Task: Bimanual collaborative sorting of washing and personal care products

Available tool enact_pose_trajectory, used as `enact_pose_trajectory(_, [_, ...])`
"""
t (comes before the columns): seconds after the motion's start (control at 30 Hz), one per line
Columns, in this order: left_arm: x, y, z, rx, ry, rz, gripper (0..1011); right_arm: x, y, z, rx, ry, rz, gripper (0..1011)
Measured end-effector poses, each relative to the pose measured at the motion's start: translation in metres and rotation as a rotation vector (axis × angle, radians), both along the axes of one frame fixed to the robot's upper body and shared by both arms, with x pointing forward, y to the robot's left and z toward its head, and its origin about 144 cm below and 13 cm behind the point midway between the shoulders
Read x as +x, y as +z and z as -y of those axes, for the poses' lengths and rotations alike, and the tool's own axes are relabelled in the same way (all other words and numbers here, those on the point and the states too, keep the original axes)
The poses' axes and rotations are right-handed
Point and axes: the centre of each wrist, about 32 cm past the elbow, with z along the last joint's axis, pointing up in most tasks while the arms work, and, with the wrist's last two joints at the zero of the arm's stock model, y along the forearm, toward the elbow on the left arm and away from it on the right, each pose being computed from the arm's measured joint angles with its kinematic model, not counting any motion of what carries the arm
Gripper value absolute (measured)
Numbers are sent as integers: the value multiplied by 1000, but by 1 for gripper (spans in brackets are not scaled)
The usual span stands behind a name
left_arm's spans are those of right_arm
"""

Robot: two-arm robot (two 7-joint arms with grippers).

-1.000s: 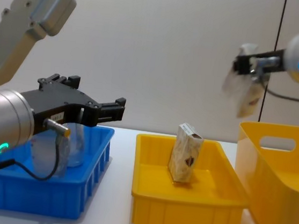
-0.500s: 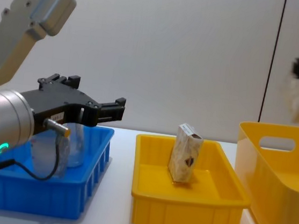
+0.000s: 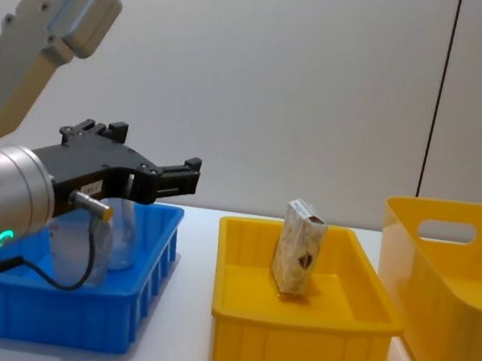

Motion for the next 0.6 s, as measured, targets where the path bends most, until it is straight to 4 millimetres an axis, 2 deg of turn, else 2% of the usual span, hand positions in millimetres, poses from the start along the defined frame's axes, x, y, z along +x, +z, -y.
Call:
enact_pose_trajectory(0.17, [2,0,0,-6,20,-7,1002,-4,-11,8,10,-21,-7,733])
enact_pose_trajectory(0.23, [3,1,0,-8,28,-10,1001,-4,-14,10,12,-25,-9,828])
enact_pose_trajectory(0.27, [4,1,0,-11,38,-13,1001,-5,-16,12,14,-26,-8,828])
enact_pose_trajectory(0.47, [9,3,0,-23,76,-25,1001,-6,-23,17,17,-21,-4,1002])
enact_pose_trajectory(0.6, [12,4,1,-32,105,-36,1001,-7,-26,19,19,-14,0,1004])
